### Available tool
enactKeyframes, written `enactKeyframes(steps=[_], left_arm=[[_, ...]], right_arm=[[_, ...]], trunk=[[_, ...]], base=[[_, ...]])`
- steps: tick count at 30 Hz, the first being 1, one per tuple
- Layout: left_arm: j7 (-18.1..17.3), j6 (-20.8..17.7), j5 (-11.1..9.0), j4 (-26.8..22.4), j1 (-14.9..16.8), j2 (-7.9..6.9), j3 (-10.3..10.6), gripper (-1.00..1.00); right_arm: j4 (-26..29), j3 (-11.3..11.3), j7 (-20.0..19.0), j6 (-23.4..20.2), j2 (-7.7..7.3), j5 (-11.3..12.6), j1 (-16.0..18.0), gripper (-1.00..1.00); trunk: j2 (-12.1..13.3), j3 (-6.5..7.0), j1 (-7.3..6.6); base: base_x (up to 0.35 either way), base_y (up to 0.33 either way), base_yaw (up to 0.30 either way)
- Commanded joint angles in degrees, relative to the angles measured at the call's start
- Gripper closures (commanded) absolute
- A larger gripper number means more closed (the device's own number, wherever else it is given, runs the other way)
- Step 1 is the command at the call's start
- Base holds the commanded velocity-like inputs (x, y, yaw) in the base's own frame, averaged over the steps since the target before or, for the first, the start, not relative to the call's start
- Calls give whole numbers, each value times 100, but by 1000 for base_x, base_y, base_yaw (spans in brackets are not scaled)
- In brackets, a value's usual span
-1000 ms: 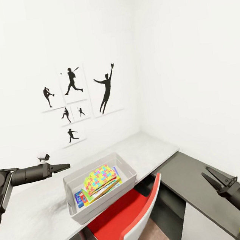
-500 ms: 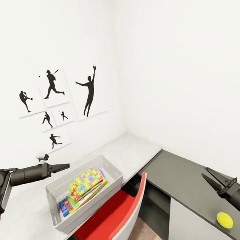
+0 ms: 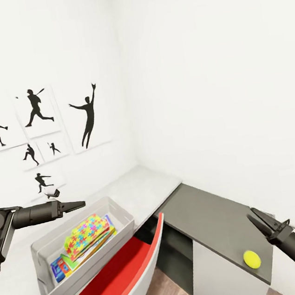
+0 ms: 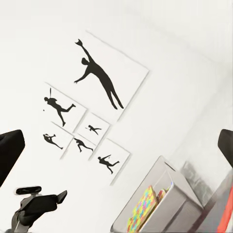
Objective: Put all the toys in the child's room - the three board games (two on the bed and one on the table), the two jigsaw puzzles on the table, and the tennis ball on the table - inside the toy box on the table in the child's room.
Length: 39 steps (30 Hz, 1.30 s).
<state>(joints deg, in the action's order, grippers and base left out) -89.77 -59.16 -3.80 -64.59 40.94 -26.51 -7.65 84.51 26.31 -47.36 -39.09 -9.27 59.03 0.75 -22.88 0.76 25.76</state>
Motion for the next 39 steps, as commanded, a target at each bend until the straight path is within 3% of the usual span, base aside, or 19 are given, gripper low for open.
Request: enactKeyframes(steps=[1, 5, 14, 27, 30, 34, 39], left_arm=[[-23, -61, 2, -1, -2, -3, 0, -100], [-23, -61, 2, -1, 1, -3, 0, -100], [-23, -61, 2, -1, 0, -3, 0, -100], [-23, -61, 8, -1, 0, -3, 0, -100], [-23, -61, 9, -1, 1, -3, 0, -100], [-23, -61, 9, -1, 1, -3, 0, -100], [-23, -61, 10, -1, 0, -3, 0, -100]], right_arm=[[-3, 3, -3, -37, 1, -27, 4, -100], [-4, 10, -2, -37, 3, -198, 4, -100], [-1, -2, 3, -35, 5, -288, 4, -100], [17, -210, 287, 6, -3, -358, 45, -100], [67, -276, 553, -12, -18, -443, 73, -100], [312, -453, 1328, -56, -10, -664, 181, -100], [401, -828, 2504, -166, 0, -767, 515, -100]], trunk=[[-4, -2, 2], [-4, -2, 2], [-4, -2, 2], [-4, -2, 2], [-4, -2, 2], [-4, -2, 2], [-4, -2, 2]], base=[[0, 0, -267], [0, 0, -267], [0, 0, -244], [0, 0, -40], [0, 0, -4], [0, 0, -2], [0, 0, 0]])
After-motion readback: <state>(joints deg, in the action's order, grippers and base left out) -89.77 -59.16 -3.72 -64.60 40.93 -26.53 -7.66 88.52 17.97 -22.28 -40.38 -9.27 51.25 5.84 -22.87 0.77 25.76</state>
